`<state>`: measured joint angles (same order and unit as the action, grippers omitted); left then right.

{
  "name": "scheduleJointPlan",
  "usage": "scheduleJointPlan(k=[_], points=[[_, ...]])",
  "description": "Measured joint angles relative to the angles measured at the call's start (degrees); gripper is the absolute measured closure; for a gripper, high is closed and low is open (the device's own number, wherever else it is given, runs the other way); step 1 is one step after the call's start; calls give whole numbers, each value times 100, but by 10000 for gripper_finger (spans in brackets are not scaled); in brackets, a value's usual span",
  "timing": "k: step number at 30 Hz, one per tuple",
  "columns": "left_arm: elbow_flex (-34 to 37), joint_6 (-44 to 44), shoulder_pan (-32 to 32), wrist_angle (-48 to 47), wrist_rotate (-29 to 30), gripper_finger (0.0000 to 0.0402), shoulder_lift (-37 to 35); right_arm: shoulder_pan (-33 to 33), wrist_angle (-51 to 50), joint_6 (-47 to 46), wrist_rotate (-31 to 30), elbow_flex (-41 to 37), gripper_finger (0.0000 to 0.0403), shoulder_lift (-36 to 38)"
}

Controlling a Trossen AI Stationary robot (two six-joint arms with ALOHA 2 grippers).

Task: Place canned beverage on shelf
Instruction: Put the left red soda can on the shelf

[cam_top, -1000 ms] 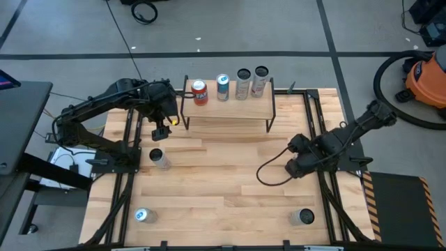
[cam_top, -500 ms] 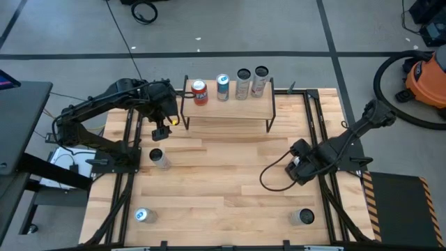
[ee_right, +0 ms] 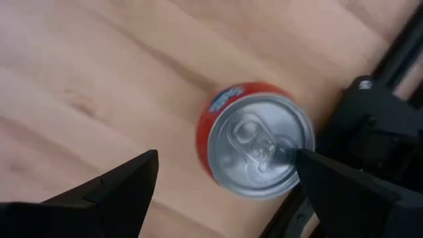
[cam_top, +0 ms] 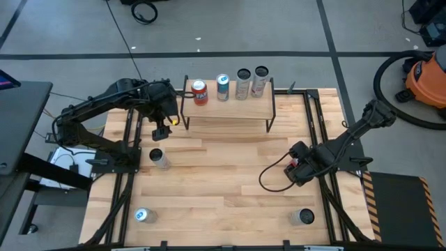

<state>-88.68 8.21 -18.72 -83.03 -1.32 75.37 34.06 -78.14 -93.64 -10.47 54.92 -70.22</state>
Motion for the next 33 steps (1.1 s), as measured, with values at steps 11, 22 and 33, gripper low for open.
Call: scheduleJointPlan(k=[11, 22, 33], points=[[0, 2, -2, 79, 0, 44, 0, 0, -418, 38, -19, 226, 35, 4], [-2, 59, -2, 102, 2, 44, 0, 0, 60, -64, 104, -347, 35, 2], [-2, 57, -1, 262, 1, 44, 0, -4, 594, 15, -1, -883, 35, 0]])
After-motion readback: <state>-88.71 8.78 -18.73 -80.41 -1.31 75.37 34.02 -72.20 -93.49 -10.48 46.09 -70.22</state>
